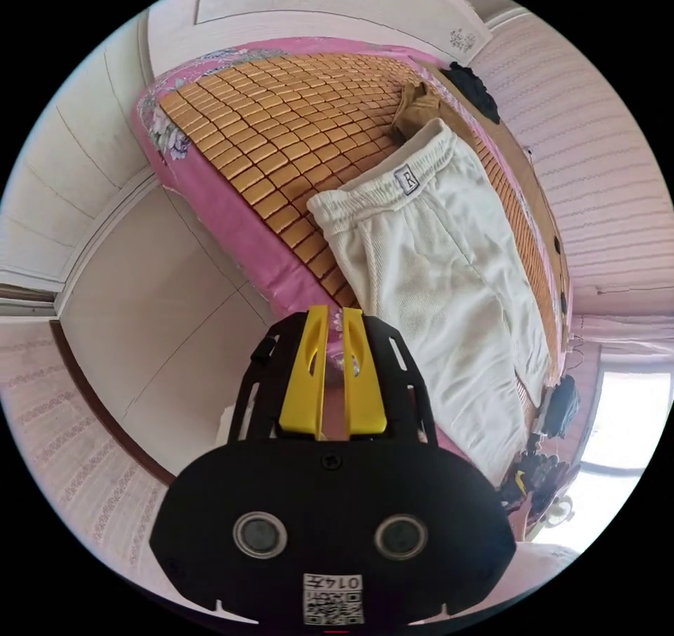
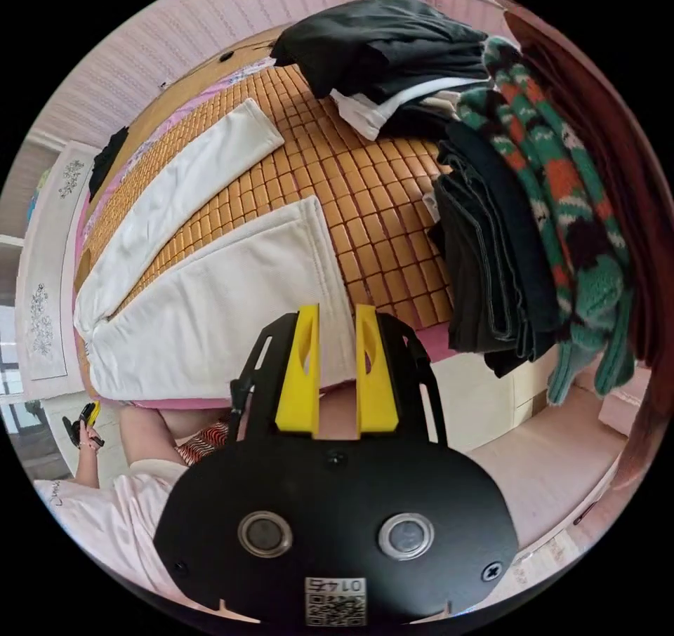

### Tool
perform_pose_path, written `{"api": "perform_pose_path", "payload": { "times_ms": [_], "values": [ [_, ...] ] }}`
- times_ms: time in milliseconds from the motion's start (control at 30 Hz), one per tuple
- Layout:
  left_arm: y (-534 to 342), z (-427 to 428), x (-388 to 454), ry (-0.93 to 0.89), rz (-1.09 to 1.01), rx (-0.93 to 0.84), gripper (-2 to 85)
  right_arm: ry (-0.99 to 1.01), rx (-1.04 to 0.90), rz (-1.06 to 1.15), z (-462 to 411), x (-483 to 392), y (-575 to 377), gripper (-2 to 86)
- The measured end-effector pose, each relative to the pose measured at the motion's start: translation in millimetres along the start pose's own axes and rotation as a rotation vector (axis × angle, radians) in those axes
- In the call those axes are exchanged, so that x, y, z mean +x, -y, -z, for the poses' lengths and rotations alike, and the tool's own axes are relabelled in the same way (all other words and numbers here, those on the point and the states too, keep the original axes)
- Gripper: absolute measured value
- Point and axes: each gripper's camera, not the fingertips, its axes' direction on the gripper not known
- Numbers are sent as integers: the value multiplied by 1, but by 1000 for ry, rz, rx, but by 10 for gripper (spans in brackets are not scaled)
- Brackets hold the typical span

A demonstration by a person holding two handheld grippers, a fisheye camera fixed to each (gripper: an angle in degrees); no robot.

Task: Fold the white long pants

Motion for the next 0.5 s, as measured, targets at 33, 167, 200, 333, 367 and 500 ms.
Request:
{"api": "perform_pose_path", "payload": {
  "times_ms": [33,167,200,333,367,500],
  "values": [
    [0,4,7,23,-35,5,37,-9,22,27,2,-8,7,83],
    [10,10,87,108,-294,13,37,45,88,151,-5,-61,74,92],
    [14,4,116,88,-358,10,38,72,91,151,-13,-73,96,102],
    [25,-28,216,46,-541,-15,42,124,20,138,-47,-108,158,132],
    [27,-43,252,36,-601,-35,45,114,-1,125,-58,-117,173,135],
    [16,-111,372,14,-817,-151,55,90,-26,11,-88,-134,195,117]
  ]
}}
